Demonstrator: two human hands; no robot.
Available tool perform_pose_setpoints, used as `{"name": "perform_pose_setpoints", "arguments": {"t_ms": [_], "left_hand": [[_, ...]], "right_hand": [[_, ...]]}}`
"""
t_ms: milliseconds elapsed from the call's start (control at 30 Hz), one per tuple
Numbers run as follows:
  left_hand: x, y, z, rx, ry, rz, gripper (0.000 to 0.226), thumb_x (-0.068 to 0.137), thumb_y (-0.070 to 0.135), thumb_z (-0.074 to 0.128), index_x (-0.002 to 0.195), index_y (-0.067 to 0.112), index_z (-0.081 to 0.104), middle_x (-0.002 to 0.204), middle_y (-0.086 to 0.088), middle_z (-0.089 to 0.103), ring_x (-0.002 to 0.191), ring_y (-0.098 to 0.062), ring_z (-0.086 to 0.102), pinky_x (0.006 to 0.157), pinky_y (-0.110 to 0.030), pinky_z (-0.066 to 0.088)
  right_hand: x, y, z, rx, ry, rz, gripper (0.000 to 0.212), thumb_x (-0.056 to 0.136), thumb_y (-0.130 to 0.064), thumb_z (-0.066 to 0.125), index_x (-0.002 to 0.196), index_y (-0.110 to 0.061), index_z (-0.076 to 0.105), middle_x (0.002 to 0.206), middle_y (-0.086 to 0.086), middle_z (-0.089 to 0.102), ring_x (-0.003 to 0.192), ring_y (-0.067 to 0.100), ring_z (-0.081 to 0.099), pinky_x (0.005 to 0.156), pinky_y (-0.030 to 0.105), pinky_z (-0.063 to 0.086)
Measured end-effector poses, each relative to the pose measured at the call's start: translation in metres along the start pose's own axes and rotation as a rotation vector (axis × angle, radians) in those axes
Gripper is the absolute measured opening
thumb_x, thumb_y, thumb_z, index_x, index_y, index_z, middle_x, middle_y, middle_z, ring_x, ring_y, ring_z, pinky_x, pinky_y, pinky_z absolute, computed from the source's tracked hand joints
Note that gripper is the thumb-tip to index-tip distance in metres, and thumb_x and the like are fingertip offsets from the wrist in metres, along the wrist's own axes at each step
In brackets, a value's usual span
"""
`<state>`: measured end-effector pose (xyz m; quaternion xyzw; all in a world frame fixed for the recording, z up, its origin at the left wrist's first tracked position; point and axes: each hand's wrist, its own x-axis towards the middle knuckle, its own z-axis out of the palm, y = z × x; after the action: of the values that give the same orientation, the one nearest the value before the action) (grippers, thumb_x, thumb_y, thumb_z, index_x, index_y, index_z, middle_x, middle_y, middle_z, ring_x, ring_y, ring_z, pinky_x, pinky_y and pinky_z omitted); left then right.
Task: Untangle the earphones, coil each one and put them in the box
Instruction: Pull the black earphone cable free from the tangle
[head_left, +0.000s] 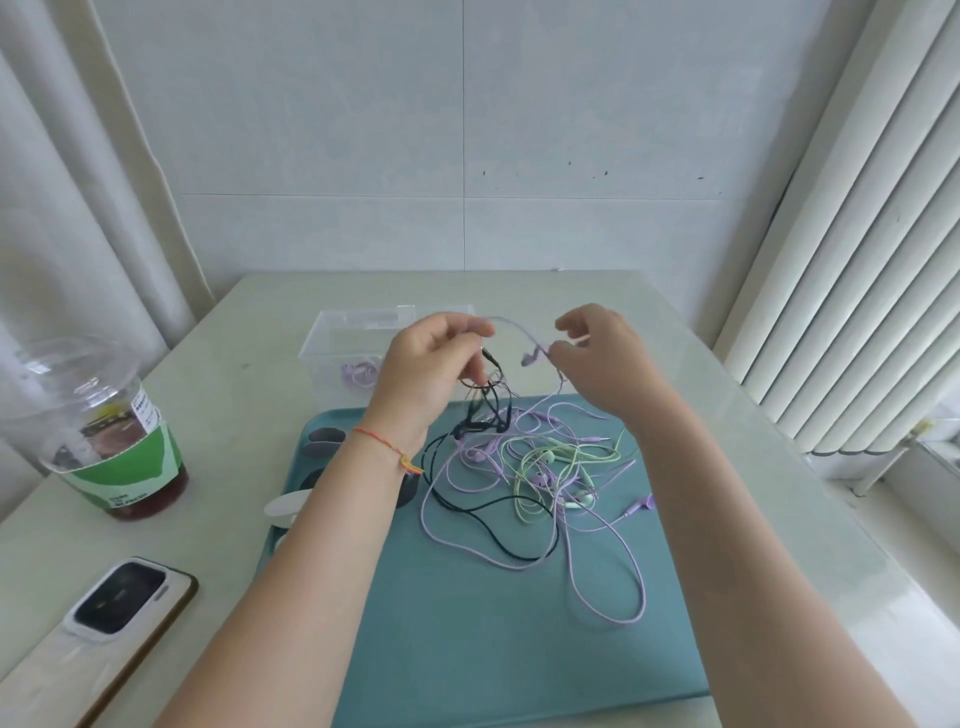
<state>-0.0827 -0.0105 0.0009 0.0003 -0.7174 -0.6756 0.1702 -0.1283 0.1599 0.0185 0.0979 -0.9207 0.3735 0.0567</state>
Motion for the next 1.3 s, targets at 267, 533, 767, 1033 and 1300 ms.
{"name": "perform_pose_setpoints", "arguments": {"t_ms": [267, 533, 767, 1033, 1300], "left_hand": [[0.003, -0.006, 0.003, 0.066, 0.081, -0.019, 0.018, 0.094, 0.023, 0.056, 0.082, 0.016, 0.066, 0.043, 0.012, 0.038, 0.038, -0.009, 0.034, 0.048, -0.026, 0.038], [0.007, -0.006, -0.009, 0.065, 0.059, -0.243, 0.068, 0.097, 0.063, 0.026, 0.077, 0.011, 0.063, 0.044, 0.006, 0.029, 0.035, -0.01, 0.02, 0.041, -0.019, 0.016], [-0.002, -0.011, 0.007, 0.344, -0.281, -0.147, 0.013, 0.092, 0.026, 0.062, 0.096, 0.025, 0.075, 0.051, 0.014, 0.051, 0.043, -0.001, 0.042, 0.049, -0.015, 0.034], [-0.001, -0.027, -0.005, 1.015, -0.219, -0.162, 0.024, 0.082, 0.03, 0.066, 0.105, 0.028, 0.064, 0.083, 0.012, 0.056, 0.078, -0.014, 0.058, 0.072, -0.026, 0.044], [-0.004, -0.004, 0.008, 0.042, -0.304, -0.17, 0.022, 0.09, 0.008, 0.059, 0.107, 0.017, 0.069, 0.054, 0.001, 0.051, 0.04, -0.012, 0.037, 0.04, -0.021, 0.027]], "right_hand": [[-0.014, -0.015, 0.003, -0.017, -0.241, -0.199, 0.008, 0.085, -0.02, 0.063, 0.084, -0.023, 0.071, 0.068, -0.008, 0.064, 0.062, 0.011, 0.057, 0.054, 0.019, 0.041], [-0.003, 0.0, -0.005, -0.081, 0.045, -0.105, 0.02, 0.091, -0.027, 0.06, 0.09, -0.015, 0.076, 0.055, -0.014, 0.05, 0.055, 0.005, 0.048, 0.049, 0.016, 0.035], [-0.01, -0.015, 0.0, 0.162, -0.009, -0.202, 0.02, 0.089, -0.028, 0.061, 0.081, -0.016, 0.076, 0.063, 0.014, 0.059, 0.049, 0.01, 0.036, 0.047, 0.021, 0.031], [-0.004, -0.012, -0.019, 0.642, 0.245, -0.101, 0.021, 0.097, -0.018, 0.048, 0.077, -0.015, 0.056, 0.046, -0.004, 0.042, 0.043, 0.021, 0.041, 0.054, 0.04, 0.048], [-0.009, -0.016, 0.003, 0.571, -0.123, -0.019, 0.027, 0.094, -0.011, 0.043, 0.083, -0.013, 0.068, 0.054, -0.001, 0.04, 0.048, 0.015, 0.034, 0.048, 0.026, 0.028]]}}
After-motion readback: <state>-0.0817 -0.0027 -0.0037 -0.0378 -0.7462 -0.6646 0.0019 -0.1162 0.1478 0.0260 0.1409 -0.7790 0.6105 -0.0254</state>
